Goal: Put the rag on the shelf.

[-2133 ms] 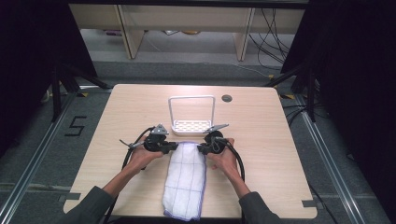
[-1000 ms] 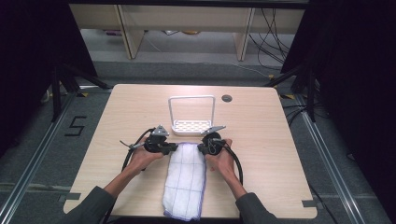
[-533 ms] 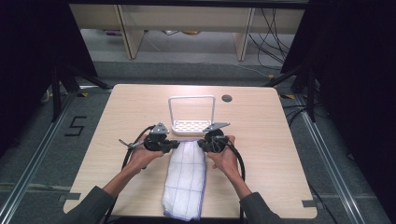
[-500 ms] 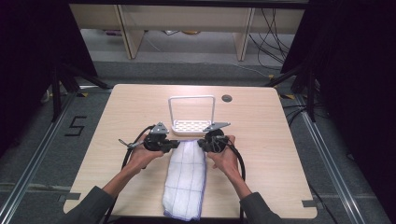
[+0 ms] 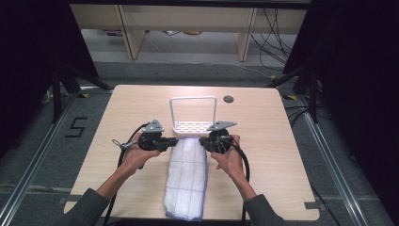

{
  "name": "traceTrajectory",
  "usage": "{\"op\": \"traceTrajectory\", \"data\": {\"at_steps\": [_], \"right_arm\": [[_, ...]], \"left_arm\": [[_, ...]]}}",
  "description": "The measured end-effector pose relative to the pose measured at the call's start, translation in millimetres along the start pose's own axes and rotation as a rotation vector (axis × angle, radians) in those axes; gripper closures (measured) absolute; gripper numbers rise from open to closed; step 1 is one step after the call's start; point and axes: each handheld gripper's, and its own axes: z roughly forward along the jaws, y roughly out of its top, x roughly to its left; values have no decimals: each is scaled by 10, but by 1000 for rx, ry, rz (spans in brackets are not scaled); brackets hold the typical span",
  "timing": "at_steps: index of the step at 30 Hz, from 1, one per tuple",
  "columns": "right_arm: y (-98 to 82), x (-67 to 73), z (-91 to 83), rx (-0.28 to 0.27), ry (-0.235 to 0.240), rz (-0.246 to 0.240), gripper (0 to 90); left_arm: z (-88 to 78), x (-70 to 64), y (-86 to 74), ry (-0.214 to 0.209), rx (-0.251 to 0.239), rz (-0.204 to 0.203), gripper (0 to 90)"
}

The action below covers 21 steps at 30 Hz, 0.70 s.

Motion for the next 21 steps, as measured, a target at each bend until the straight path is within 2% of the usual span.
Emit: {"op": "traceTrajectory", "data": {"at_steps": [7, 8, 9, 10, 12, 15, 17, 18, 21], "right_arm": [[40, 18, -74, -21, 12, 4, 863], [40, 19, -69, -41, 9, -5, 862], [51, 16, -89, -35, 11, -14, 862], [58, 33, -105, -36, 13, -1, 862], [74, 48, -132, -38, 15, -20, 862], [115, 86, -185, -59, 15, -13, 862], [134, 96, -217, -66, 18, -29, 863], [145, 117, -242, -62, 21, -19, 863], [169, 149, -284, -89, 31, -40, 863]], "left_arm": [[-70, -5, 52, -6, -19, -8, 860], [-78, -9, 58, -11, -25, -9, 860], [-88, -10, 64, -12, -25, -7, 860], [-105, -17, 76, -10, -28, -7, 860], [-134, -28, 103, -8, -36, 4, 860], [-193, -44, 140, -17, -59, -3, 860], [-226, -55, 151, -21, -60, 2, 860], [-248, -65, 160, -18, -54, 5, 860], [-280, -94, 196, -25, -72, 13, 860]]}}
